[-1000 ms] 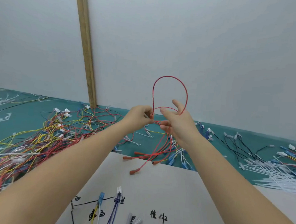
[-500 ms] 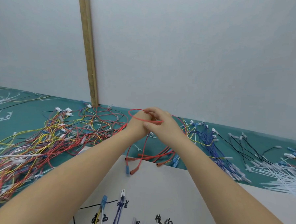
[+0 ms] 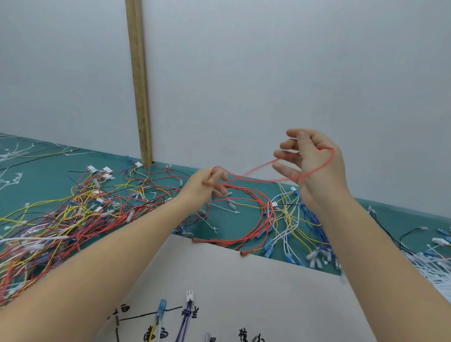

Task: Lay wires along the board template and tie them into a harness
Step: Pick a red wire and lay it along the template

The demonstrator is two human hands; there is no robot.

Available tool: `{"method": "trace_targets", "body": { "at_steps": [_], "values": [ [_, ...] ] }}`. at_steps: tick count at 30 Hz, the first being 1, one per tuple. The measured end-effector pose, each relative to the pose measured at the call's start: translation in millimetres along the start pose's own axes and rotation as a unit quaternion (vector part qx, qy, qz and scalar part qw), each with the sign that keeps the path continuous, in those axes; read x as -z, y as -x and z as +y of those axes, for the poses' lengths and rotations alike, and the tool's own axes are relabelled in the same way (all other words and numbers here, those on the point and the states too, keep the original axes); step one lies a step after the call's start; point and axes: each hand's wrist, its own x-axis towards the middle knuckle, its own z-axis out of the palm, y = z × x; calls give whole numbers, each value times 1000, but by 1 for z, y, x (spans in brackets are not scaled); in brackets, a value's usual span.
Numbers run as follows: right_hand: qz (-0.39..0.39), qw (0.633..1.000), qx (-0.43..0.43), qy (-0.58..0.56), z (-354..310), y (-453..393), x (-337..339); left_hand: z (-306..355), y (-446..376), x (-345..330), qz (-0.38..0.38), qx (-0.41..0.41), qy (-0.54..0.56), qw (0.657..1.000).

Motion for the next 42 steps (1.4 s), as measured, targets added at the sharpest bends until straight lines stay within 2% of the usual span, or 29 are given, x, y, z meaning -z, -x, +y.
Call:
{"method": "trace_targets", "body": {
  "at_steps": [4, 7, 11, 14, 18, 22, 27, 29, 31, 34, 36, 38, 42],
  "values": [
    [-45, 991, -99, 74, 3, 15, 3, 31, 1, 6, 25, 40, 151, 987],
    [-45, 990, -133, 27, 1, 30, 6, 61, 18, 10, -54, 99, 243, 964],
    [-23, 974, -168, -152, -20, 49, 17, 87, 68, 16, -171, 85, 231, 954],
    [-34, 963, -188, -189, -32, 63, 23, 99, 109, 20, -234, 81, 244, 938],
    [-50, 953, -194, -227, -39, 86, 28, 100, 152, 27, -296, 83, 177, 935],
    [-39, 945, -191, -263, -35, 100, 36, 94, 182, 22, -342, 87, 163, 921],
    [-9, 972, -204, -116, -27, 102, 51, 86, 192, 8, -333, 131, 257, 898],
    [-28, 973, -228, -36, -24, 103, 60, 84, 192, 5, -326, 137, 299, 886],
    [-102, 961, -253, 51, -18, 106, 66, 83, 193, 2, -322, 140, 314, 882],
    [-260, 922, -246, 147, -8, 116, 59, 78, 197, -2, -344, 137, 289, 883],
    [-298, 917, -227, 140, 0, 123, 49, 74, 201, -5, -358, 133, 269, 884],
    [-293, 927, -200, 120, 8, 128, 42, 71, 204, -7, -352, 133, 271, 886],
    [-212, 968, -132, 36, 2, 121, 45, 65, 200, -1, -299, 134, 311, 892]
  ]
}}
